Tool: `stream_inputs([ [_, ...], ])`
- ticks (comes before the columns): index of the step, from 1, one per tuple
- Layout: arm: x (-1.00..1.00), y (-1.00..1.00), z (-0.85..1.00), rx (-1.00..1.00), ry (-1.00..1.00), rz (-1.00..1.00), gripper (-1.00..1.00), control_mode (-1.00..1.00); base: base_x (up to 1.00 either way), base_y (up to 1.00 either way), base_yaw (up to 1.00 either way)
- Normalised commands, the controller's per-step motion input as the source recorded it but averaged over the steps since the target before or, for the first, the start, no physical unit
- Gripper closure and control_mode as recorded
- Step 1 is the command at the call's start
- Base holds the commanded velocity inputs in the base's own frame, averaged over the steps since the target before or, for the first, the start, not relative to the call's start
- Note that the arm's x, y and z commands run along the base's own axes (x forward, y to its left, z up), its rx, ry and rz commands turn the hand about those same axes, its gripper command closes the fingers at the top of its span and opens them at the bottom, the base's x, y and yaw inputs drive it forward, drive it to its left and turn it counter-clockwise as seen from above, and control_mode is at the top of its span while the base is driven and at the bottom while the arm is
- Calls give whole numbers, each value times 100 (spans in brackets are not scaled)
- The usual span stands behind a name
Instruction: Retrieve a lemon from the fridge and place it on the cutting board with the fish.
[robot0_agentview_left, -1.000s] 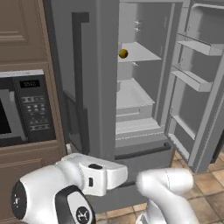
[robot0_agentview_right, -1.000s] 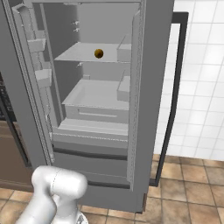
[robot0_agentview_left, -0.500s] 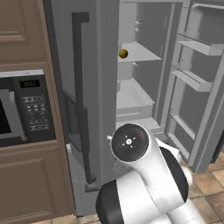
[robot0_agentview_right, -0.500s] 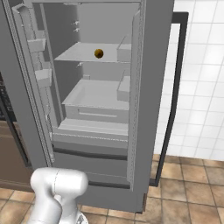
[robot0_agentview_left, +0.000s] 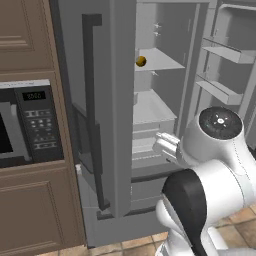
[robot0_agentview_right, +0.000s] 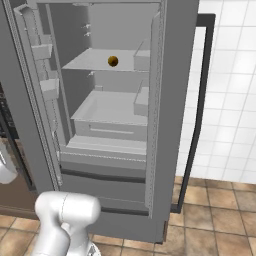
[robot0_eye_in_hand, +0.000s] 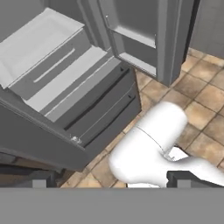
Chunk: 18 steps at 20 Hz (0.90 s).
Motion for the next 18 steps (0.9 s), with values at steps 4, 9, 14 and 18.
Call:
stream_inputs([
  [4,74,-11,-18,13,3,0,-100,-100,0,0,0],
  [9,78,-32,-5,25,12,13,-100,-100,0,0,0],
  [14,79,-54,-14,39,14,25,-100,-100,0,0,0],
  [18,72,-26,-24,35,19,24,-100,-100,0,0,0],
])
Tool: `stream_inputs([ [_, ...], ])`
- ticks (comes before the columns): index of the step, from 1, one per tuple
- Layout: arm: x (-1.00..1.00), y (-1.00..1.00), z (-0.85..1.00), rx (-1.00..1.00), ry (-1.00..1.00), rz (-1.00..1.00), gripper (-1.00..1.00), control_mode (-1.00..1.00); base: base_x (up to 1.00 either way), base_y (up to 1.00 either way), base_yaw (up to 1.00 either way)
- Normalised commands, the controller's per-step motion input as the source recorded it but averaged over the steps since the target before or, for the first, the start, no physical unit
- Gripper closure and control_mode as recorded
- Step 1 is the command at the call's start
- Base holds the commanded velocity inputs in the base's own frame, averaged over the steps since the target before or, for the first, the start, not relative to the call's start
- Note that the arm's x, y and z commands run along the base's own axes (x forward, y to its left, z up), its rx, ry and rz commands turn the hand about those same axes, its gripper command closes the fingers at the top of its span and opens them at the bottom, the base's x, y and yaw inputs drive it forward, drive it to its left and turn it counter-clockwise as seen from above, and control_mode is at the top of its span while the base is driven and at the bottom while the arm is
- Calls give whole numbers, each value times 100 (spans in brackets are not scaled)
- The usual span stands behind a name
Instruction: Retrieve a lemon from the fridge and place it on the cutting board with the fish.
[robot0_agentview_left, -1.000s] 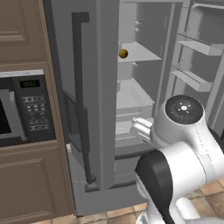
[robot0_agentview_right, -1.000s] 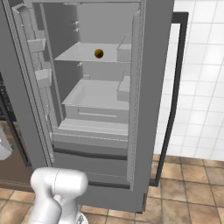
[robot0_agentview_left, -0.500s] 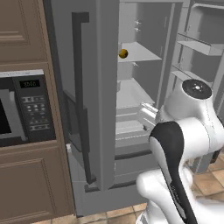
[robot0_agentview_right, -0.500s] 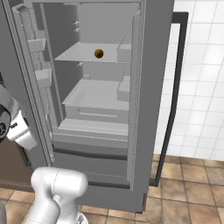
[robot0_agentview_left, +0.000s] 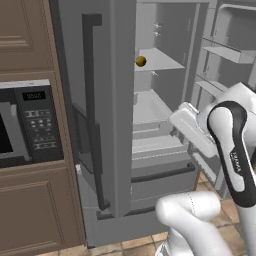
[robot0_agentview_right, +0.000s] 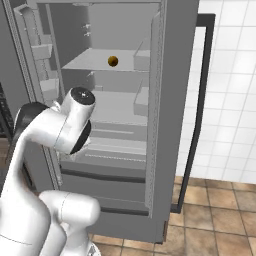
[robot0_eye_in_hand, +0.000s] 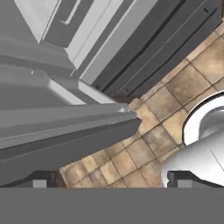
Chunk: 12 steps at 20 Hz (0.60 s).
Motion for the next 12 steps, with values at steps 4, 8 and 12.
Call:
stream_inputs([
  [4,67,10,-28,17,14,14,-100,-100,0,0,0],
  [8,58,29,-31,5,9,4,-100,-100,0,0,0],
  [12,64,15,-47,5,15,0,-100,-100,0,0,0],
])
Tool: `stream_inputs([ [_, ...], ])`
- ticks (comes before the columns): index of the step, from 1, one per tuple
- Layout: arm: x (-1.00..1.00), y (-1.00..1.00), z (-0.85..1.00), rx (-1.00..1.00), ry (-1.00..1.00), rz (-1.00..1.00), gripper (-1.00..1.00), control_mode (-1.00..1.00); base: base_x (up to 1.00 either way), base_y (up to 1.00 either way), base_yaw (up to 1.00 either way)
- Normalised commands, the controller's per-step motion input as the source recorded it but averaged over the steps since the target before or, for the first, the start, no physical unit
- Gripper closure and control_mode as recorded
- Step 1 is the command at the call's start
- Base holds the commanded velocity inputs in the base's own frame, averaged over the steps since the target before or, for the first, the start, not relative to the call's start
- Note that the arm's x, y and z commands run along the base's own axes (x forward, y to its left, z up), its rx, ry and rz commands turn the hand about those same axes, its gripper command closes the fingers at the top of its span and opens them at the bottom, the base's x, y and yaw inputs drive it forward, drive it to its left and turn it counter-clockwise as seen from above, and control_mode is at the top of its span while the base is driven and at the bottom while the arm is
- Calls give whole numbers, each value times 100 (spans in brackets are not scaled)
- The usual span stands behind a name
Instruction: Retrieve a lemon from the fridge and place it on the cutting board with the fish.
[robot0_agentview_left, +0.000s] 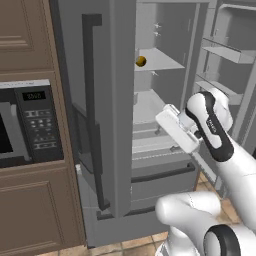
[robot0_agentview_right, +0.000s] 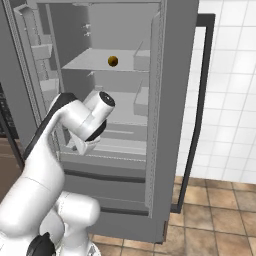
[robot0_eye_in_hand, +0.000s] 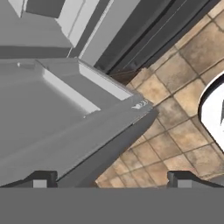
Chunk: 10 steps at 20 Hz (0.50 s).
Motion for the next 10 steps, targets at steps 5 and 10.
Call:
stream_inputs([
  [5,42,24,-41,7,3,0,-100,-100,0,0,0],
  [10,46,45,-40,8,3,0,-100,-100,0,0,0],
])
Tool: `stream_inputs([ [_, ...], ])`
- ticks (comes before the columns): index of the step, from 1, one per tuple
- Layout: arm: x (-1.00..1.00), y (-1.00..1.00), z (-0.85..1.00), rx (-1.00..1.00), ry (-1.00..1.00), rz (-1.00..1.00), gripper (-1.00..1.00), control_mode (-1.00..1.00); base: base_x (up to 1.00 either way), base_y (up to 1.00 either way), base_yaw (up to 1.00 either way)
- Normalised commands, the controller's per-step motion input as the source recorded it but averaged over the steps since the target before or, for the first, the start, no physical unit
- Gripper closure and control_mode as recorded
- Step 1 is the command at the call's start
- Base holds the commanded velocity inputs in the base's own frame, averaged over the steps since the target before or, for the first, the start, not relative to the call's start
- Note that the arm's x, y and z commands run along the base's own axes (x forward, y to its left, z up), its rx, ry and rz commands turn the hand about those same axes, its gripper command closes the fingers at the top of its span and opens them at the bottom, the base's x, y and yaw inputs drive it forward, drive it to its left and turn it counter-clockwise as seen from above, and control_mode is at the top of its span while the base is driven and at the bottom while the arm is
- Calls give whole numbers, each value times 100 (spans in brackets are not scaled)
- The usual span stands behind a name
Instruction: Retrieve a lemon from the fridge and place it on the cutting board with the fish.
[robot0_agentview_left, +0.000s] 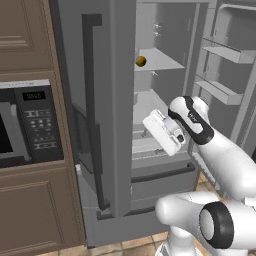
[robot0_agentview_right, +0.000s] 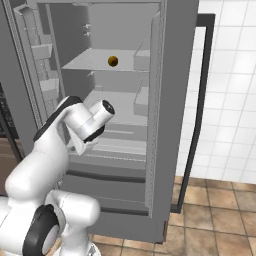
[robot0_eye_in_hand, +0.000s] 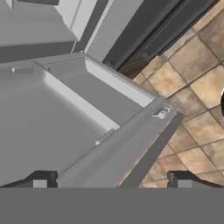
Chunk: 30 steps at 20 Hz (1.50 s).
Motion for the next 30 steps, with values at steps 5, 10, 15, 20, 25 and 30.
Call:
stream_inputs([
  [5,42,47,-38,9,5,0,-100,-100,0,0,0],
  [10,34,42,-33,6,9,0,-100,-100,0,0,0],
  [15,-4,43,-15,5,11,5,-100,-100,0,0,0],
  [20,-37,46,0,1,14,9,-100,-100,0,0,0],
  [25,-59,55,0,0,13,9,-100,-100,0,0,0],
  [30,-59,72,0,0,12,4,-100,-100,0,0,0],
])
